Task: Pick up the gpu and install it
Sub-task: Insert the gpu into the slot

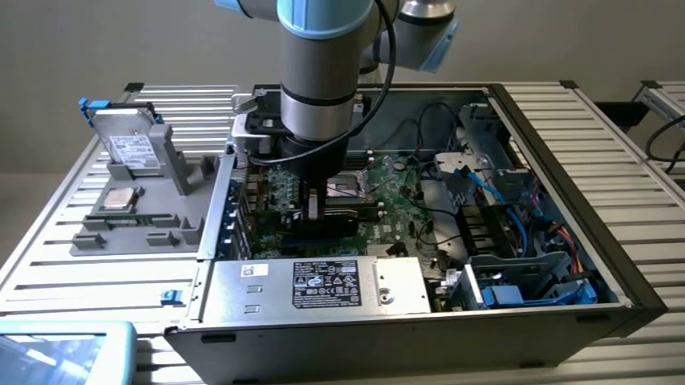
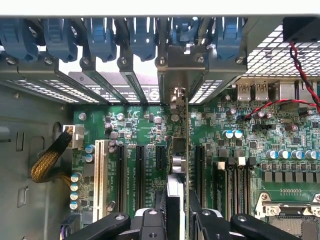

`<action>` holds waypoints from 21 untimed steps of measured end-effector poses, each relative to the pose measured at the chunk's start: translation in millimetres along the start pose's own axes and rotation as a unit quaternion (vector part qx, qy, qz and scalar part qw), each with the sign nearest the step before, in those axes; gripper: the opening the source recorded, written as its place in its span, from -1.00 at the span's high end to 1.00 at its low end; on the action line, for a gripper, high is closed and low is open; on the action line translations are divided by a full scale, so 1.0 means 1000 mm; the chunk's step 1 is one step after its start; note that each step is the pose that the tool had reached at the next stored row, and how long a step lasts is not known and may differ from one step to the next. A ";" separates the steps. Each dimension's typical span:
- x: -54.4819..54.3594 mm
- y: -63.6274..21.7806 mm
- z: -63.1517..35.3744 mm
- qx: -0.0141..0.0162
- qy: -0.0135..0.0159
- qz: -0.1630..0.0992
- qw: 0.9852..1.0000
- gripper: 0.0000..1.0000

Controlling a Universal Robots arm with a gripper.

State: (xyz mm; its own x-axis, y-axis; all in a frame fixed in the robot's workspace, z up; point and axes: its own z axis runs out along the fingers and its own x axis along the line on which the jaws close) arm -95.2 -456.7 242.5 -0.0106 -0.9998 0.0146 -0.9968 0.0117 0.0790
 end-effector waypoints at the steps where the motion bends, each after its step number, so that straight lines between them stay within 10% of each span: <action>1: 0.000 0.0000 0.0000 0.000 0.000 0.000 1.000 0.44; 21: 0.000 -0.0012 0.0000 0.000 0.000 0.000 1.000 0.44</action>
State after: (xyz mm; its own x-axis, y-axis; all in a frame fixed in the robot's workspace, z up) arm -94.0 -456.6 242.4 -0.0106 -0.9998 0.0146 -0.9968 0.0118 0.0786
